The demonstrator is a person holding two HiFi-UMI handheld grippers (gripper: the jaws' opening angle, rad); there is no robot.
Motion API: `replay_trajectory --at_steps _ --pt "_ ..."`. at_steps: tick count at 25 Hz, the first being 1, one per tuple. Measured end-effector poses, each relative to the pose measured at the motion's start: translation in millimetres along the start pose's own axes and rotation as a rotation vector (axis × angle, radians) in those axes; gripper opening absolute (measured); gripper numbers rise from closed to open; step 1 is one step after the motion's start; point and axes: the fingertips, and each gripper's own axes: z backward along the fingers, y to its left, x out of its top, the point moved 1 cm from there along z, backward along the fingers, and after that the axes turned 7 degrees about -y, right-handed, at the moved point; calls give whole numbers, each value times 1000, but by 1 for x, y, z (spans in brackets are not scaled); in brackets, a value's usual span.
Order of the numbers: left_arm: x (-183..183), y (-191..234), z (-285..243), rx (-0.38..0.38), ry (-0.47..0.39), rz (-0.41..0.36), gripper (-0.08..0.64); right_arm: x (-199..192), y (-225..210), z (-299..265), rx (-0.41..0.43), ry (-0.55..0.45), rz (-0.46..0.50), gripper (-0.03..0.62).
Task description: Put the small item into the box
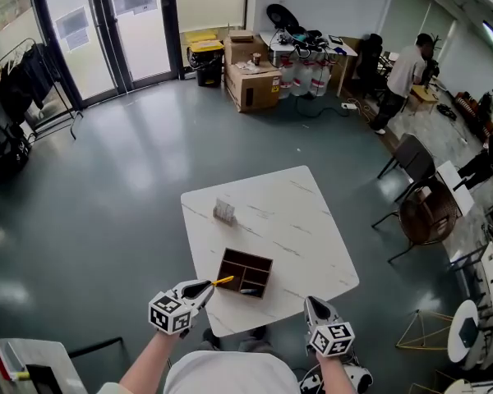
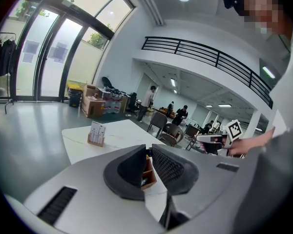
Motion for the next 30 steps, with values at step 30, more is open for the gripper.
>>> replay_trajectory --at_steps 30 --pt "-117 2 -107 132 326 13 48 -53 -30 -57 249 208 -35 28"
